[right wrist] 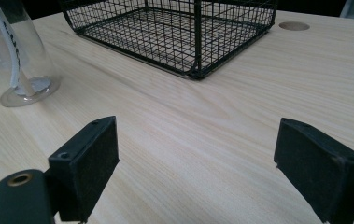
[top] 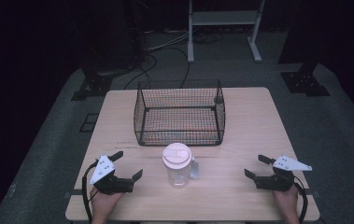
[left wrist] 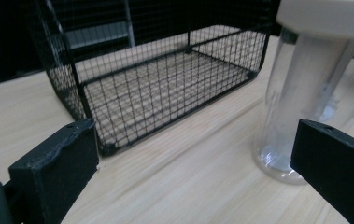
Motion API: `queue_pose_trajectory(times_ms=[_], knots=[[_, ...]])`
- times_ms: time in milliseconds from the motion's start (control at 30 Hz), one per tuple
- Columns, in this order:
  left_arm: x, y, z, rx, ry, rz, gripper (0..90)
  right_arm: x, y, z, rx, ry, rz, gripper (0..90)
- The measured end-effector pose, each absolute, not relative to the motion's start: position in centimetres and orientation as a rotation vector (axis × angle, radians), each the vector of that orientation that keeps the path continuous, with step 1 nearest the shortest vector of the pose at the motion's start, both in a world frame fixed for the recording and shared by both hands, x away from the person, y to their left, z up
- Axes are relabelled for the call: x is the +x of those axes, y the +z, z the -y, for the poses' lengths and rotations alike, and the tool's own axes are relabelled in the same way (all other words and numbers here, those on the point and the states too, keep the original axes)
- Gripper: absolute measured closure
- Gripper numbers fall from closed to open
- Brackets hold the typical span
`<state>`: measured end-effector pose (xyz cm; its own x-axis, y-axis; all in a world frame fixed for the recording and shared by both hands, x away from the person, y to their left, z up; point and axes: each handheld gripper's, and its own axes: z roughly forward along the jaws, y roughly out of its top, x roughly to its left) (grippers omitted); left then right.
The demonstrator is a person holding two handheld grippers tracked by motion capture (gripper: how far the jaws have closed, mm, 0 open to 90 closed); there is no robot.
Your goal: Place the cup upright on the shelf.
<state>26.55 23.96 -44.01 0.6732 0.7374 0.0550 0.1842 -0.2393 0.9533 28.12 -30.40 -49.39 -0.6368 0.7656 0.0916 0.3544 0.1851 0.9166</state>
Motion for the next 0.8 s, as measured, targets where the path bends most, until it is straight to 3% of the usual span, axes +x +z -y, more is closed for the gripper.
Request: queue_pose_trajectory(times_ms=[800], knots=[[26.4, -39.9, -20.2, 1.846, 0.427, -0.499, 0.1, 28.1, -49.4, 30.5, 1.055, 1.449, -2.081, 12.8]])
